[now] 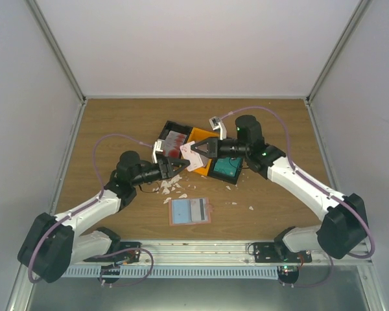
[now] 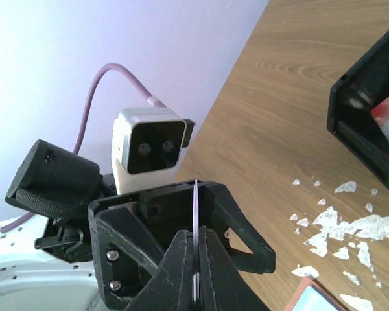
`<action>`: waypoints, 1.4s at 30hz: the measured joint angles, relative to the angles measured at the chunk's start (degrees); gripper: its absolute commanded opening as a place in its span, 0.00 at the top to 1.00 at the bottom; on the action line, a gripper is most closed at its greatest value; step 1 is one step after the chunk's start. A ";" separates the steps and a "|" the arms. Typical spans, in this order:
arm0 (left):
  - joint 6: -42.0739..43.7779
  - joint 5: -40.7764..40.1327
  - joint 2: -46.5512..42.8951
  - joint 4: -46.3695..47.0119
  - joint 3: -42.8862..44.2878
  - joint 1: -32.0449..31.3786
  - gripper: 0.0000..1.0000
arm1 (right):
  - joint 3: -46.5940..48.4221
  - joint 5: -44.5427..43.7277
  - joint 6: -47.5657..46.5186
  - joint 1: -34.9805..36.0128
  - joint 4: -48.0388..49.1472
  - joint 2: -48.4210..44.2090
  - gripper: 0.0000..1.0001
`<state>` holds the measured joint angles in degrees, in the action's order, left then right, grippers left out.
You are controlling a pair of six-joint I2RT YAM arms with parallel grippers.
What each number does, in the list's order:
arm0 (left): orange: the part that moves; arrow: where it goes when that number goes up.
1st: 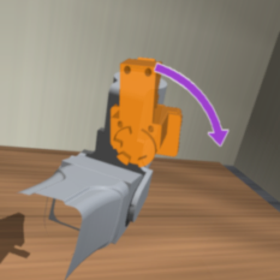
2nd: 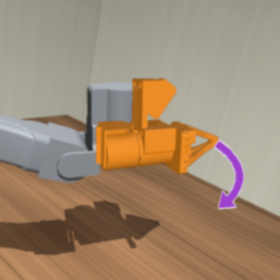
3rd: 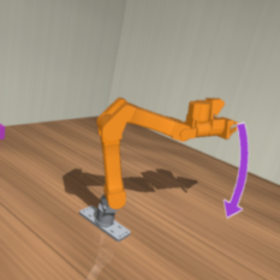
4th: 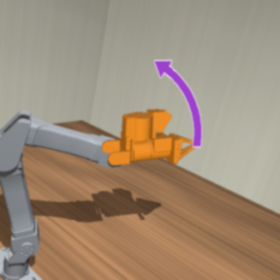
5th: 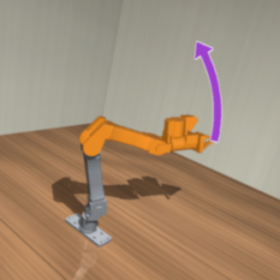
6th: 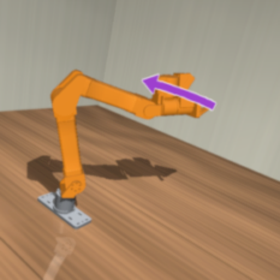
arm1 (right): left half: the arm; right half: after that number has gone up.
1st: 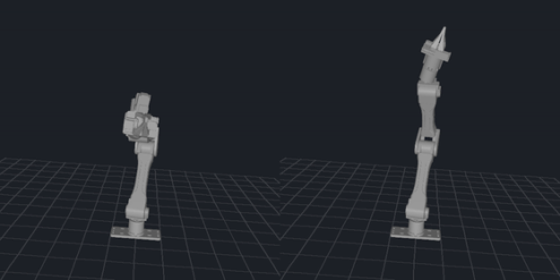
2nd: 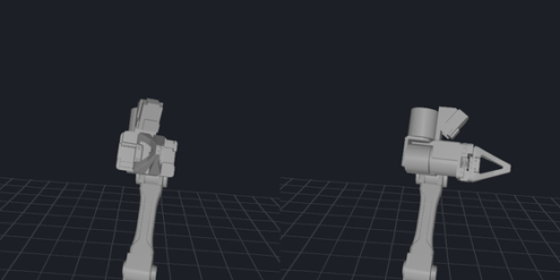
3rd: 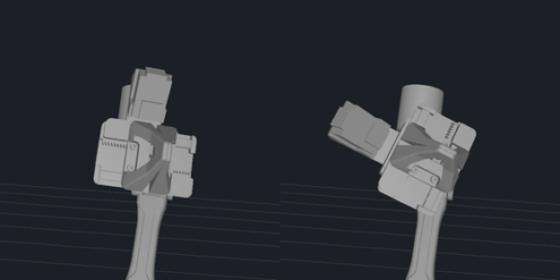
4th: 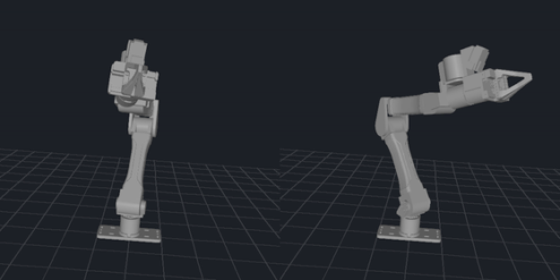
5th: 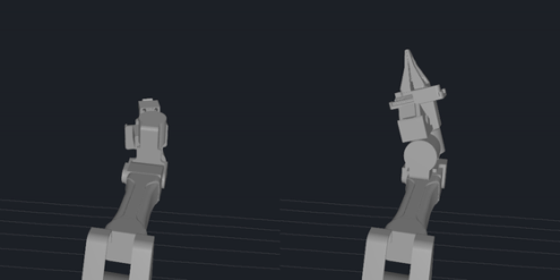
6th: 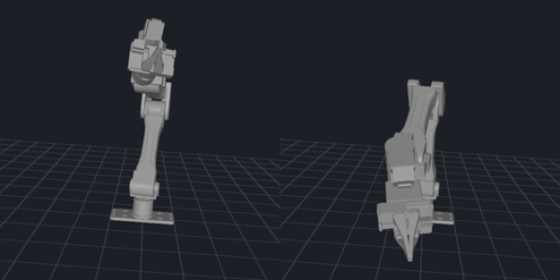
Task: Put the credit cards into the card holder
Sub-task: Pick up the credit card from the storage box.
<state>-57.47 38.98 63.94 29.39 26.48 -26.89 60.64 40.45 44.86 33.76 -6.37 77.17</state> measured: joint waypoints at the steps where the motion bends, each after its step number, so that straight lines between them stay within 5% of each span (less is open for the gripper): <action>1: -0.46 0.96 0.50 0.81 0.26 0.00 0.41 | -0.37 0.76 0.09 -0.28 0.81 0.00 1.00; 11: -3.08 8.15 5.35 8.26 4.55 0.31 0.99 | -3.32 6.56 1.18 -2.34 6.56 0.44 0.96; 15: -1.27 9.14 6.05 9.18 5.62 0.37 1.00 | -3.93 7.65 -0.15 -4.02 7.56 0.83 0.67; 18: 1.77 10.12 6.36 8.44 6.38 0.37 1.00 | -4.09 7.87 -1.57 -5.88 7.80 0.81 0.57; 31: 20.85 20.61 8.44 1.73 10.43 0.42 1.00 | 3.26 11.34 -16.90 -7.96 -0.83 0.90 0.62; 42: 29.09 22.73 8.44 -1.55 11.96 0.44 1.00 | 1.42 16.31 -21.73 -7.96 -3.43 -0.87 0.49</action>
<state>-28.38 61.71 72.38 27.83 38.44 -26.46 62.06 56.75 23.14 25.80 -9.80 76.29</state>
